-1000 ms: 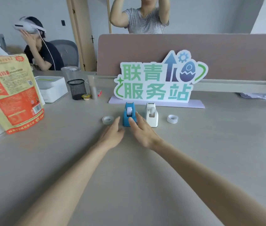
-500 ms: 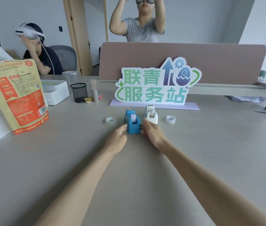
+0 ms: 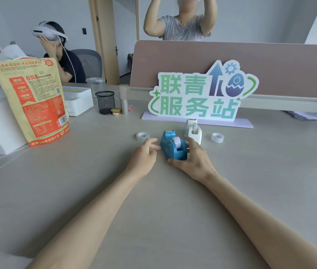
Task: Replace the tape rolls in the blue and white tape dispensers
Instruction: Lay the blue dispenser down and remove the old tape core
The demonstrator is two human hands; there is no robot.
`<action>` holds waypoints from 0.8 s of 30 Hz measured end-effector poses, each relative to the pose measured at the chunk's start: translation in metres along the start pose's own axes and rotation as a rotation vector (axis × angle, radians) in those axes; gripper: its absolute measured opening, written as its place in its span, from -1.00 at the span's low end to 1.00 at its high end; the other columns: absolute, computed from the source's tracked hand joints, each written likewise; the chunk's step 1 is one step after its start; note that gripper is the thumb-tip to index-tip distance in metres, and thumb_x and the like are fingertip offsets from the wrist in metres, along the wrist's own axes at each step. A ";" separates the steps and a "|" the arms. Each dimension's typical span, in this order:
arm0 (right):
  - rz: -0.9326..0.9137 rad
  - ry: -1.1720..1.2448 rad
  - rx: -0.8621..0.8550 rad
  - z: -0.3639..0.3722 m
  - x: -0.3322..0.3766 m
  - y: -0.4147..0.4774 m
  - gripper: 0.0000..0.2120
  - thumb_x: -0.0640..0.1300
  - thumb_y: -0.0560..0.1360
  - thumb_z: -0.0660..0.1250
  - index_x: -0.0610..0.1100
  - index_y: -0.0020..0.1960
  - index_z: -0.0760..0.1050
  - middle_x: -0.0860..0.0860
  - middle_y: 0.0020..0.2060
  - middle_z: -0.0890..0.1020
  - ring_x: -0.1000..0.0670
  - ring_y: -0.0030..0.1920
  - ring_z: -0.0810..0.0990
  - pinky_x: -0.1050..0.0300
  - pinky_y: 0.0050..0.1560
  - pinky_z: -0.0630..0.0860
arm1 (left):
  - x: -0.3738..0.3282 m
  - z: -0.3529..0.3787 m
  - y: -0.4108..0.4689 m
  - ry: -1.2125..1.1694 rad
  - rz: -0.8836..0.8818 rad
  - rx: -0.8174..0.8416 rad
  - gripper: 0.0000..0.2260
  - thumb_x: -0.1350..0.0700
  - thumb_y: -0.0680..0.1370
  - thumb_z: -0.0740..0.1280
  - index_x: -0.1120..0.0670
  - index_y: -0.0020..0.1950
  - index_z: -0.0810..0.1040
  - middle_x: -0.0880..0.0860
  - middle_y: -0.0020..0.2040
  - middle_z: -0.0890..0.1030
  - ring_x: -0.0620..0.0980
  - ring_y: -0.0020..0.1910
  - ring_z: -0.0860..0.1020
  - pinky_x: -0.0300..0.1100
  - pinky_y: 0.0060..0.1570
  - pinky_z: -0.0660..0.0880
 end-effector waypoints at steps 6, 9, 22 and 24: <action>-0.161 -0.048 0.081 0.000 -0.001 0.021 -0.15 -0.02 0.32 0.41 0.15 0.52 0.10 0.04 0.08 0.53 0.02 -0.09 0.56 0.24 -0.02 0.42 | 0.012 0.019 0.031 -0.081 -0.038 0.167 -0.22 0.05 0.44 0.38 -0.07 0.55 0.01 -0.12 0.49 0.25 -0.11 0.44 0.27 -0.13 0.43 0.20; -0.254 -0.108 0.121 0.004 0.002 0.029 -0.25 0.04 0.31 0.31 0.25 0.47 0.15 0.01 0.05 0.48 0.05 -0.06 0.52 0.31 -0.06 0.38 | 0.016 0.030 0.034 -0.108 -0.026 0.234 -0.09 -0.01 0.44 0.43 -0.16 0.55 -0.16 -0.17 0.44 0.18 -0.21 0.43 0.18 -0.23 0.35 0.13; -0.338 0.009 0.179 0.009 0.009 0.033 -0.61 -0.13 0.27 0.30 0.07 0.09 0.38 0.03 -0.05 0.55 0.14 -0.10 0.45 0.27 -0.18 0.34 | 0.014 0.015 0.038 -0.091 0.031 0.176 -0.39 -0.01 0.29 0.58 -0.07 0.25 0.39 -0.04 0.20 0.44 -0.13 0.14 0.53 -0.17 0.14 0.51; -0.338 0.021 0.169 0.009 0.009 0.034 -0.63 -0.16 0.26 0.30 0.06 0.05 0.38 0.04 -0.08 0.55 0.20 -0.14 0.44 0.34 -0.22 0.32 | 0.012 0.015 0.036 -0.091 0.044 0.179 -0.44 0.04 0.31 0.58 -0.08 0.21 0.38 -0.09 0.15 0.47 -0.18 0.09 0.53 -0.27 0.02 0.48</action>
Point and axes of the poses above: each hand's wrist, its own y-axis towards the middle knuckle, its own z-axis out of the palm, x = y × z, the point moved 9 cm from there along y, towards the middle knuckle
